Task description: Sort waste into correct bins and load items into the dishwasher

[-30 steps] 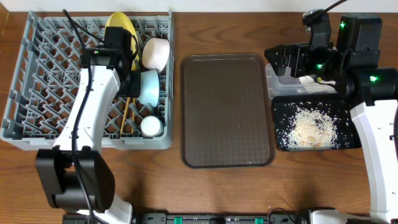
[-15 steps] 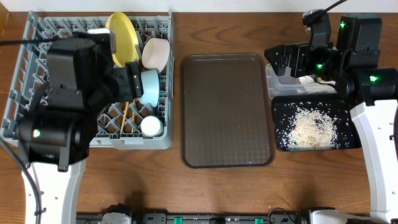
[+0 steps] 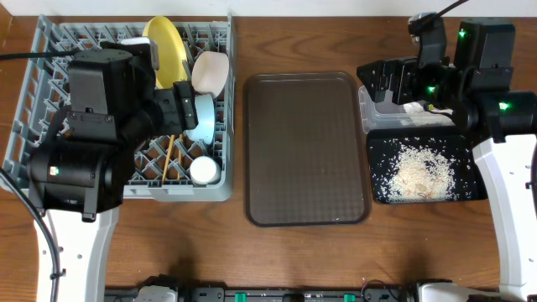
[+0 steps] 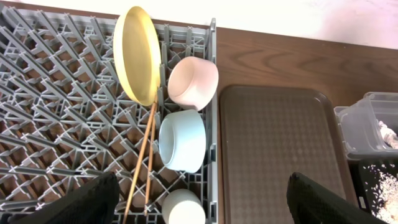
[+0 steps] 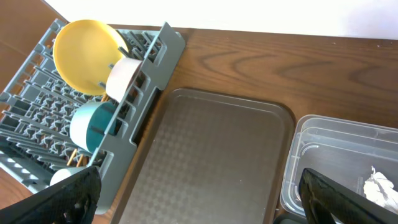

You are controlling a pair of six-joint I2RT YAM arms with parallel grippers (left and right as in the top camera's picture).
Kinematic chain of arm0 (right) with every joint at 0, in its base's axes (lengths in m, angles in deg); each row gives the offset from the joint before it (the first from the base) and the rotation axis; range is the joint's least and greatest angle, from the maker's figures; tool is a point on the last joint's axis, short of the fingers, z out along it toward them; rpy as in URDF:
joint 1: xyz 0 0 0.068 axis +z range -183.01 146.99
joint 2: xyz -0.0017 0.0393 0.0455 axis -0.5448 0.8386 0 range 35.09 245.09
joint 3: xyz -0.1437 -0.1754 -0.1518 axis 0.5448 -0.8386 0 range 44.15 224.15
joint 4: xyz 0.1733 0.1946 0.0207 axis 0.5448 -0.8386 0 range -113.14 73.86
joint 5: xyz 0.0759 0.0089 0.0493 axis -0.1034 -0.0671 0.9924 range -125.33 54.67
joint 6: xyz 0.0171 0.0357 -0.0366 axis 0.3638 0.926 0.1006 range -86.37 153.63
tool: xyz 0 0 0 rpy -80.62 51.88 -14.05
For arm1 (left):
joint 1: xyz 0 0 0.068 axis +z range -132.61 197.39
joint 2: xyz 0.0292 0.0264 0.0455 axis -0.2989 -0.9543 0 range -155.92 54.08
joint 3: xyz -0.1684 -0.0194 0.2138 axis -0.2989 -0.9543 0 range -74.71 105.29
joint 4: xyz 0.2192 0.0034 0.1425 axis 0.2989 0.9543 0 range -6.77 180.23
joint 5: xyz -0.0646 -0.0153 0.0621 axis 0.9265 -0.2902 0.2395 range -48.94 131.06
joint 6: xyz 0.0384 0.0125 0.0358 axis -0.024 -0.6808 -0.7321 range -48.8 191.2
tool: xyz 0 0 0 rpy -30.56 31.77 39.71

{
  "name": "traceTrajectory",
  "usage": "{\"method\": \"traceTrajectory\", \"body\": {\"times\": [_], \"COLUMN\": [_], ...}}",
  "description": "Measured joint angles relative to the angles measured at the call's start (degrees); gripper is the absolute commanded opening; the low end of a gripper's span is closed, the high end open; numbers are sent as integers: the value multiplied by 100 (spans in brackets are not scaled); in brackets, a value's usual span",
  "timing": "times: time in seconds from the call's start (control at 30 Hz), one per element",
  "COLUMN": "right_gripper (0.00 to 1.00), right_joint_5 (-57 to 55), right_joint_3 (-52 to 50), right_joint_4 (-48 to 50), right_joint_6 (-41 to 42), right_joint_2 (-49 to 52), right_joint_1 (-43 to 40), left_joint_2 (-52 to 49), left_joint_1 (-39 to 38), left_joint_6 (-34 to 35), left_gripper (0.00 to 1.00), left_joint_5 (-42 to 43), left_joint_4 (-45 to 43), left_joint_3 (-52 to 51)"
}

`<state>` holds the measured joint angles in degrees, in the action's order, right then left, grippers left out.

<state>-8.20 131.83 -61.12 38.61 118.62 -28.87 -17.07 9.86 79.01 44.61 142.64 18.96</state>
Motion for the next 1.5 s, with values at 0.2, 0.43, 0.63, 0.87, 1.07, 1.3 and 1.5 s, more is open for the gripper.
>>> {"method": "traceTrajectory", "body": {"times": [0.2,0.43,0.63,0.87,1.07,1.3,1.5], "right_gripper": [99,99,99,99,99,99,99], "right_joint_5": [0,-24,-544,-1314,-1541,-1558,-1563], "right_joint_3": [0,0,0,-81,-1139,-3630,-5869], "right_joint_4": [0,-168,-199,-184,656,2391,3849], "right_joint_6": [0,0,0,-17,-444,-739,-817], "right_joint_2": [0,0,0,-122,-1117,-2830,-4478], "right_joint_1": [-2,-2,-2,-2,-2,-2,-7], "left_joint_2": [0,0,0,0,0,0,0], "left_joint_1": [0,0,0,0,0,0,0], "left_joint_6": [33,33,33,33,33,33,33], "left_gripper": [92,93,93,93,94,93,93], "left_joint_5": [20,22,22,22,24,39,42], "left_joint_4": [0,2,2,2,15,15,17], "left_joint_3": [0,0,0,0,0,-7,-11]}}
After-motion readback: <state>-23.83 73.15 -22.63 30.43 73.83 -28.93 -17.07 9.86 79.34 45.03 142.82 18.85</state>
